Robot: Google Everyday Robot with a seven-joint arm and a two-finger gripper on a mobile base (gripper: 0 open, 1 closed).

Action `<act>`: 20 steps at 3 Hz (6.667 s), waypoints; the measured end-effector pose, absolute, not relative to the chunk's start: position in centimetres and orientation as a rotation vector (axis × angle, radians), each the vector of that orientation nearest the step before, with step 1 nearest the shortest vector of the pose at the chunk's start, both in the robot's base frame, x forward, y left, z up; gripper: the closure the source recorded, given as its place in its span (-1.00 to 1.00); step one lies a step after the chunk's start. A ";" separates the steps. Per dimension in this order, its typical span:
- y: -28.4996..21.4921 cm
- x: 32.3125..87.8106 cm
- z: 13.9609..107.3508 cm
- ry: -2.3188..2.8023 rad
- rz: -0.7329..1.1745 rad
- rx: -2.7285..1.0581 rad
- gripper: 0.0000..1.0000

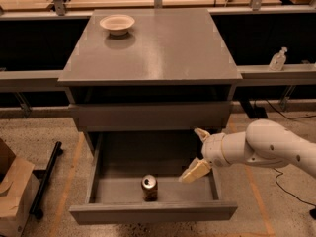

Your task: Pick orange can from middle drawer and place on counter

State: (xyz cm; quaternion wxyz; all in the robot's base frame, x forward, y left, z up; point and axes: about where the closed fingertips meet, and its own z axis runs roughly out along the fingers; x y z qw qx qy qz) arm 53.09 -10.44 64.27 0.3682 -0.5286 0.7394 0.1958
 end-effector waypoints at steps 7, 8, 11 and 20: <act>0.2 55.9 47.3 1.972 0.845 -1.248 -1.00; 1.5 55.1 45.0 2.009 0.900 -1.231 -1.00; 5.5 54.4 44.2 1.962 1.028 -1.195 -0.21; -15.1 60.7 75.6 1.880 0.858 -1.249 1.00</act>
Offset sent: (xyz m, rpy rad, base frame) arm 0.0043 0.0071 -0.0272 -0.0703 0.0201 0.0094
